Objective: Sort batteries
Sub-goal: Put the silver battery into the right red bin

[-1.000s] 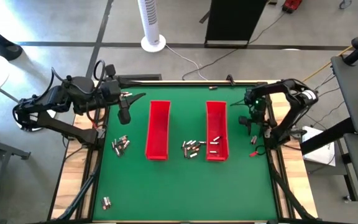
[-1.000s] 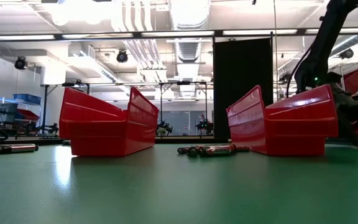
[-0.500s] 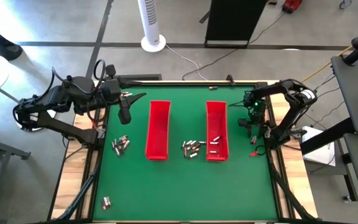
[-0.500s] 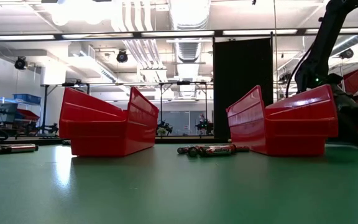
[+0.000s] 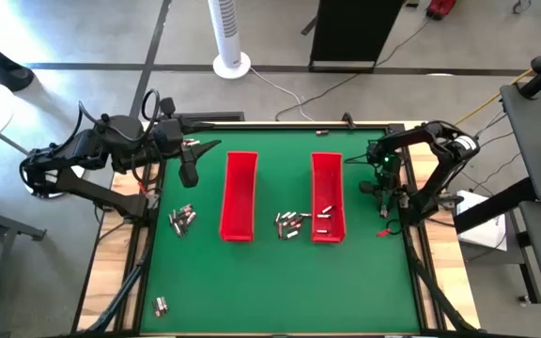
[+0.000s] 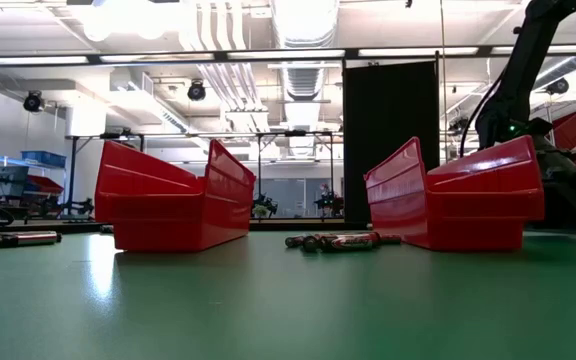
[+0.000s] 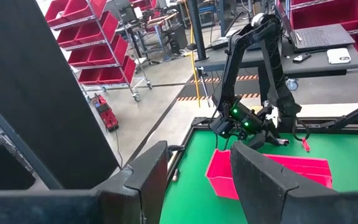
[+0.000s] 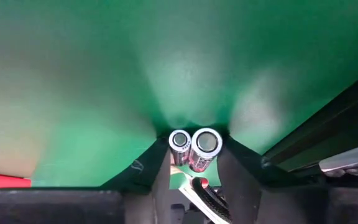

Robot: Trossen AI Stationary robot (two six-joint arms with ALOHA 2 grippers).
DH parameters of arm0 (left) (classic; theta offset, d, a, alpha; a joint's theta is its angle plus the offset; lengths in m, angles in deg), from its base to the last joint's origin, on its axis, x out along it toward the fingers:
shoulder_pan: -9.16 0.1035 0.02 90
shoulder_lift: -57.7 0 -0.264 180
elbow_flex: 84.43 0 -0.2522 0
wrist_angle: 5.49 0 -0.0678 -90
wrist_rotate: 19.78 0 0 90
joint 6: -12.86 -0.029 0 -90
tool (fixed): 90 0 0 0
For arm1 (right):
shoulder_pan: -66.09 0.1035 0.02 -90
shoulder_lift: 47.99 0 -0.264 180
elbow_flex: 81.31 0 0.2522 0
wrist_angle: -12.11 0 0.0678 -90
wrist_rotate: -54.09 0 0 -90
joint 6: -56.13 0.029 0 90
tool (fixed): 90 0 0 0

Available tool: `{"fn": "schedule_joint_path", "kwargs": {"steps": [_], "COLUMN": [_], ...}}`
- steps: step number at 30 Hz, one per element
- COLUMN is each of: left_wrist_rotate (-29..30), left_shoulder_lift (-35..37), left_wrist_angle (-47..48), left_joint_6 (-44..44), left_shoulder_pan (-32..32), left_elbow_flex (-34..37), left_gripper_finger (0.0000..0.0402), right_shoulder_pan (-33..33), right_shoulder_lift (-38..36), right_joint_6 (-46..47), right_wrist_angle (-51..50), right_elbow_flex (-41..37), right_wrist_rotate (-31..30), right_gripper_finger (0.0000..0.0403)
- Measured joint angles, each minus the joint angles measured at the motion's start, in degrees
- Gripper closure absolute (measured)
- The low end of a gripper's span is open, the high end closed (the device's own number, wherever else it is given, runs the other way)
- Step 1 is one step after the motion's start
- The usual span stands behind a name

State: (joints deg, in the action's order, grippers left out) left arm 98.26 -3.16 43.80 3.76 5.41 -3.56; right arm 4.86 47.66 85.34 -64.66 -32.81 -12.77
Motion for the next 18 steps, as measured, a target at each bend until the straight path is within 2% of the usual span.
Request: {"fn": "schedule_joint_path", "kwargs": {"steps": [4,10,18], "left_wrist_rotate": [0.0,0.0,0.0], "left_shoulder_lift": [0.0,0.0,0.0], "left_wrist_angle": [0.0,0.0,0.0], "left_joint_6": [0.0,0.0,0.0], "left_shoulder_pan": [0.0,0.0,0.0], "left_elbow_flex": [0.0,0.0,0.0], "left_gripper_finger": [0.0246,0.0246,0.0246], "right_shoulder_pan": [0.0,-0.1,-2.1], "right_shoulder_lift": [0.0,0.0,0.0], "right_joint_6": [-0.2,-0.4,-0.6], "right_wrist_angle": [-0.1,-0.6,-0.5], "right_elbow_flex": [0.5,3.4,7.3], "right_wrist_rotate": [-0.4,-2.3,-3.9], "right_gripper_finger": [0.0305,0.0293,0.0299]}}
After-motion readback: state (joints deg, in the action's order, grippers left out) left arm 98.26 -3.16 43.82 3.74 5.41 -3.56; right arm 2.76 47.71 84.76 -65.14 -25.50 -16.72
